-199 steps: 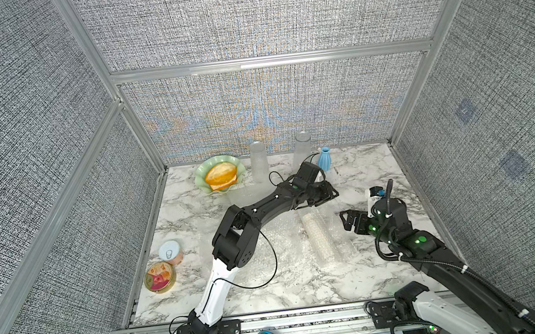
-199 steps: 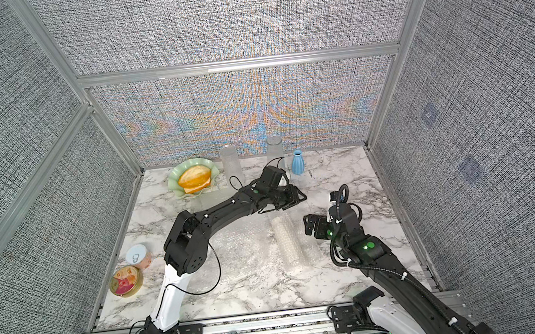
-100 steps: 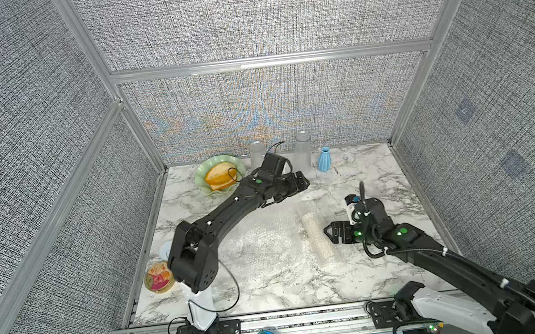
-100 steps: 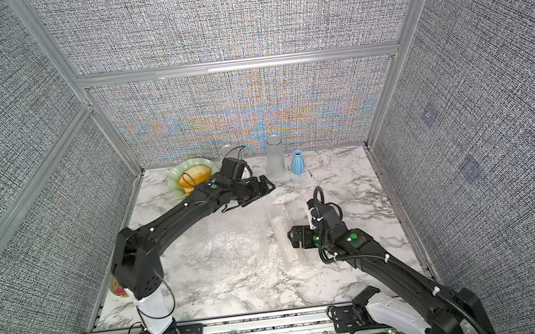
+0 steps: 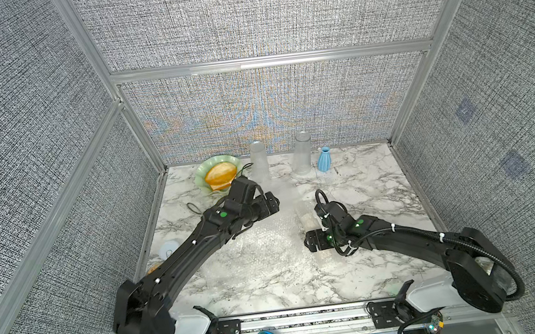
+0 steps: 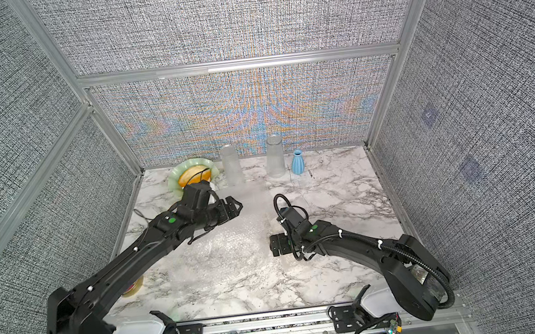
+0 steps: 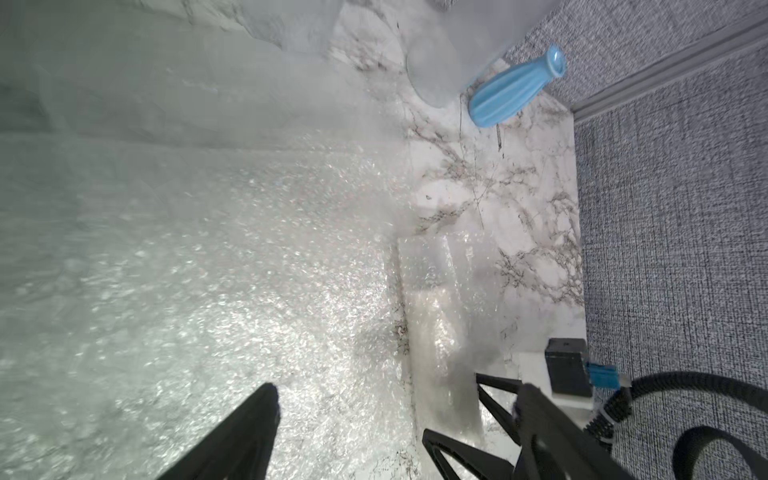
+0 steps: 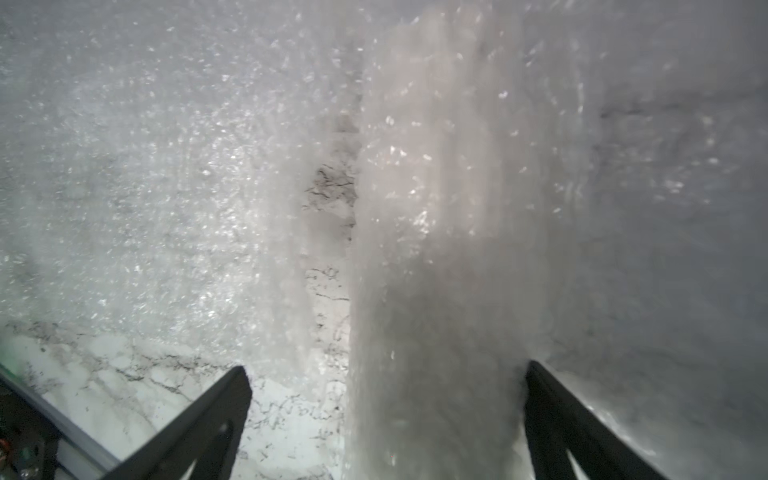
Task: Unwrap the vase from the bubble wrap
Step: Unwrap the bubble wrap at the center of the board.
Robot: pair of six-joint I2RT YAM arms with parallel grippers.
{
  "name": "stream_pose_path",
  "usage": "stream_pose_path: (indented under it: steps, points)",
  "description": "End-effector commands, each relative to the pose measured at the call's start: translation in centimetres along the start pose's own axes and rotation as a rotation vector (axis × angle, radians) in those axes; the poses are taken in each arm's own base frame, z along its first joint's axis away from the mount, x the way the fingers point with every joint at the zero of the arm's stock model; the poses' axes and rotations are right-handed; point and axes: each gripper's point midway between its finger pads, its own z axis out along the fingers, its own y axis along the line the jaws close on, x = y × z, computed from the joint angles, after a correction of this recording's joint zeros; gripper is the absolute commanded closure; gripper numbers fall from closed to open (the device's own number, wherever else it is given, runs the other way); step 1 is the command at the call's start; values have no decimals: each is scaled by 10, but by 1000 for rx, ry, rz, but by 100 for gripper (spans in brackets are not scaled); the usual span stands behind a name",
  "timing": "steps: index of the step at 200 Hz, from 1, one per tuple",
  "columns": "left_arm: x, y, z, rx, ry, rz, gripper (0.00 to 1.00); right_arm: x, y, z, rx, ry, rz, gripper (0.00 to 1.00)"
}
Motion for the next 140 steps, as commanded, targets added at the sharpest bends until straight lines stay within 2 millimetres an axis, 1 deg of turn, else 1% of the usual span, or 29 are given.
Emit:
stream_pose_path:
  steps: [1, 6, 25, 38, 42, 52, 56, 68, 74, 82, 88, 99, 109, 114, 122, 130, 131, 132, 140]
  points:
    - [-22, 15, -30, -57, -161, 4, 11, -8, 40, -1, -95, -27, 26, 7]
    - [-26, 17, -38, -69, -188, 3, 11, -9, 50, -1, -117, -27, 30, 7]
    - [-37, 32, -66, -140, -275, -8, 13, -10, 99, -2, -253, -22, 40, 8]
    - [-39, 38, -79, -163, -307, -11, 13, -8, 131, -4, -367, -13, 25, 8]
    - [-39, 40, -81, -168, -313, -13, 13, -7, 138, -4, -399, -9, 19, 8]
    - [-37, 42, -85, -165, -318, -16, 14, -14, 160, -16, -516, -27, 5, 9]
    - [-36, 43, -86, -165, -319, -17, 14, -20, 168, -25, -559, -49, -3, 9]
    - [-31, 44, -85, -154, -308, -15, 14, -31, 177, -47, -641, -114, -51, 9]
    - [-29, 45, -83, -147, -301, -13, 14, -34, 178, -59, -660, -147, -88, 9]
    - [-25, 46, -80, -141, -286, -7, 15, -39, 173, -73, -644, -201, -138, 9]
    - [-22, 45, -77, -132, -272, 2, 15, -45, 164, -81, -604, -257, -165, 9]
    - [-15, 44, -70, -116, -237, 13, 15, -57, 137, -91, -485, -370, -142, 9]
    - [-9, 40, -62, -84, -209, 32, 15, -67, 101, -93, -345, -438, -73, 9]
    - [-4, 39, -56, -68, -188, 36, 15, -72, 78, -92, -250, -465, -20, 9]
    - [0, 38, -49, -55, -163, 39, 16, -74, 44, -88, -121, -466, 60, 9]
    - [5, 36, -42, -43, -133, 45, 16, -71, 13, -81, -8, -440, 124, 9]
    - [6, 35, -41, -41, -128, 47, 16, -70, 7, -79, 13, -432, 137, 10]
    - [7, 35, -40, -38, -125, 48, 16, -70, 7, -79, 13, -432, 137, 10]
    - [11, 31, -33, -20, -94, 60, 16, -64, -13, -71, 75, -387, 172, 10]
